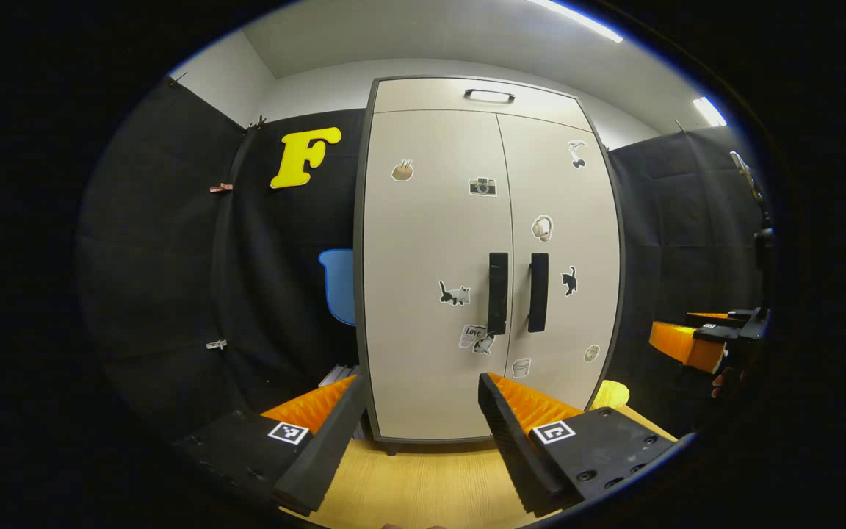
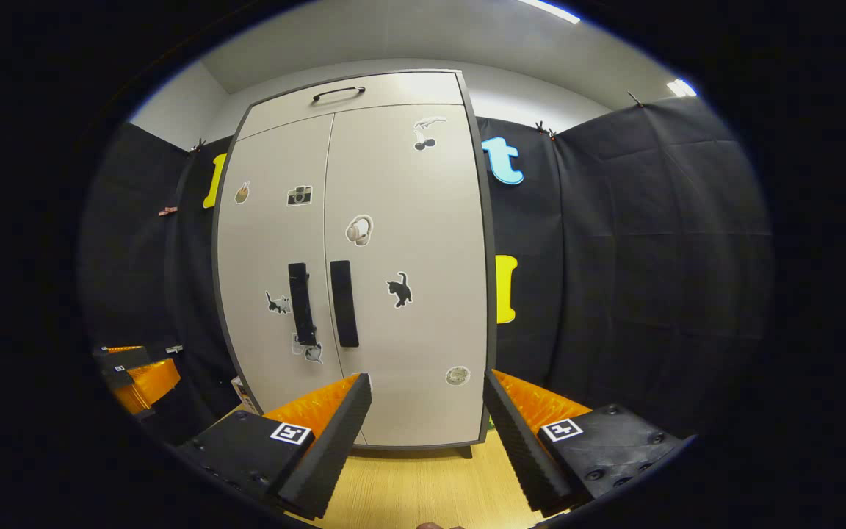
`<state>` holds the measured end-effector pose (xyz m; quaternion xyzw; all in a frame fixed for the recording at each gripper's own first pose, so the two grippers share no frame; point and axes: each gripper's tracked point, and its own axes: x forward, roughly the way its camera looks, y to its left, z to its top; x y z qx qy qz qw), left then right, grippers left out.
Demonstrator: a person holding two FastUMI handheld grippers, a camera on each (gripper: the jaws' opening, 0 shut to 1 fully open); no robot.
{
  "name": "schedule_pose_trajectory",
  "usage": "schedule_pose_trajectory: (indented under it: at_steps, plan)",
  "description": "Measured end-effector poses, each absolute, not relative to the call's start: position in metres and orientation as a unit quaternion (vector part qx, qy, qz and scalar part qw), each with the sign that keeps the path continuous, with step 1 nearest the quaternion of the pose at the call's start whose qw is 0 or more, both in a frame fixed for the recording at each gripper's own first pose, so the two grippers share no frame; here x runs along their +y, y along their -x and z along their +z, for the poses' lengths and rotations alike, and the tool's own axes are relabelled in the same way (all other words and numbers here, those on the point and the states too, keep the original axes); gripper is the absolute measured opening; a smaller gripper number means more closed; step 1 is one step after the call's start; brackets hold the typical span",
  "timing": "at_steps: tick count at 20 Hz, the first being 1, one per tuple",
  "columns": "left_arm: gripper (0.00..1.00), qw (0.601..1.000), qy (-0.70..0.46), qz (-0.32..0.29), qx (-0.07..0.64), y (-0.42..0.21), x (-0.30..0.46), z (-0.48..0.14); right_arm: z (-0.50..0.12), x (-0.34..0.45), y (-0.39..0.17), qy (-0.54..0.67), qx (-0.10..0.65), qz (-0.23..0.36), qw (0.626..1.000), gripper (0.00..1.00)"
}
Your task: Open the right door of the double-door shoe cabinet with the right hand, and open the left door with the left hand.
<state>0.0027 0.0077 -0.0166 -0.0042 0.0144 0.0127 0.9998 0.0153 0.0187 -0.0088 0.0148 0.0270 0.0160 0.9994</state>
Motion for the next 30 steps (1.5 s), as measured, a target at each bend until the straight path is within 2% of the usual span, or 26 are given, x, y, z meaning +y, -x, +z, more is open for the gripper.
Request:
schedule_pose_trajectory:
  at_steps: [14, 22, 30]
  plan:
    - [0.95, 0.999, 0.015, 0.037, 0.032, -0.002, 0.034, -0.032, 0.020, 0.078, -0.097, -0.014, 0.033, 0.048, 0.998, 0.99]
    - [0.95, 0.997, 0.023, 0.068, 0.032, 0.009, 0.060, -0.036, 0.044, 0.118, -0.156, 0.000, 0.013, 0.072, 0.997, 0.99]
    - [0.95, 0.994, 0.031, 0.092, 0.054, 0.017, 0.076, -0.056, 0.015, 0.141, -0.200, 0.009, 0.033, 0.072, 0.997, 0.99]
